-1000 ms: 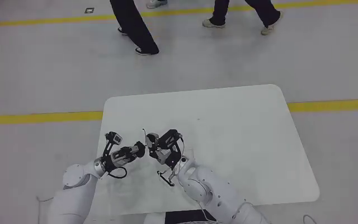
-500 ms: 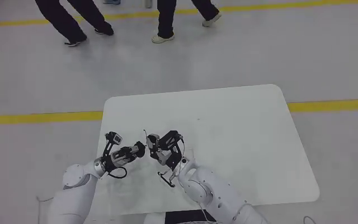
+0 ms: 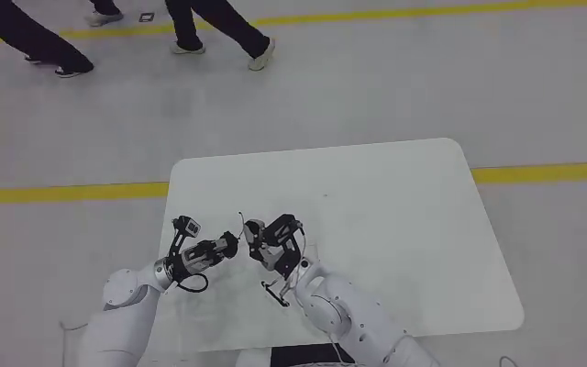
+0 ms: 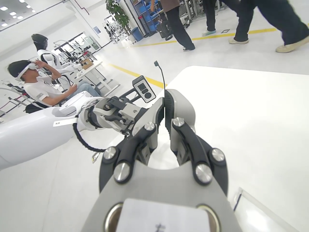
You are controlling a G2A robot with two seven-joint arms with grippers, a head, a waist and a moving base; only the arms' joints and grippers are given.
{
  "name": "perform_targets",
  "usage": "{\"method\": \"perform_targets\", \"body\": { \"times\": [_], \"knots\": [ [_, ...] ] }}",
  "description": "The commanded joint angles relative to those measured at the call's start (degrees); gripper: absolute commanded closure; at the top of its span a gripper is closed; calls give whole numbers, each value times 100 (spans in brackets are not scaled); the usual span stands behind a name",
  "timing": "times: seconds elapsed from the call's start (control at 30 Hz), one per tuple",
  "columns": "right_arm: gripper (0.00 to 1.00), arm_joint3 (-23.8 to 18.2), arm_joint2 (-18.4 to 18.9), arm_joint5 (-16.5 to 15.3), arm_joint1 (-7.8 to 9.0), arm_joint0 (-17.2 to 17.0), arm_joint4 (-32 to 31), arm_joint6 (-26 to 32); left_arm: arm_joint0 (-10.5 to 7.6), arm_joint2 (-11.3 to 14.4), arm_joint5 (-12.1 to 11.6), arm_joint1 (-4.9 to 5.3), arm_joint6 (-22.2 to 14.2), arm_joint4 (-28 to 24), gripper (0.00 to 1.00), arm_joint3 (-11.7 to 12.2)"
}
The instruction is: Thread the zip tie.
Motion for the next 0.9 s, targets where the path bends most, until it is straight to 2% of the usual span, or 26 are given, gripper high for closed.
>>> {"method": "perform_targets", "body": {
  "times": [0.0,0.87],
  "knots": [
    [100,-14,8,3,4,-13,-6,4,0,0,0,0,0,0,100,0],
    [100,230,-96,-155,-33,137,111,89,0,0,0,0,0,0,100,0]
  ]
}}
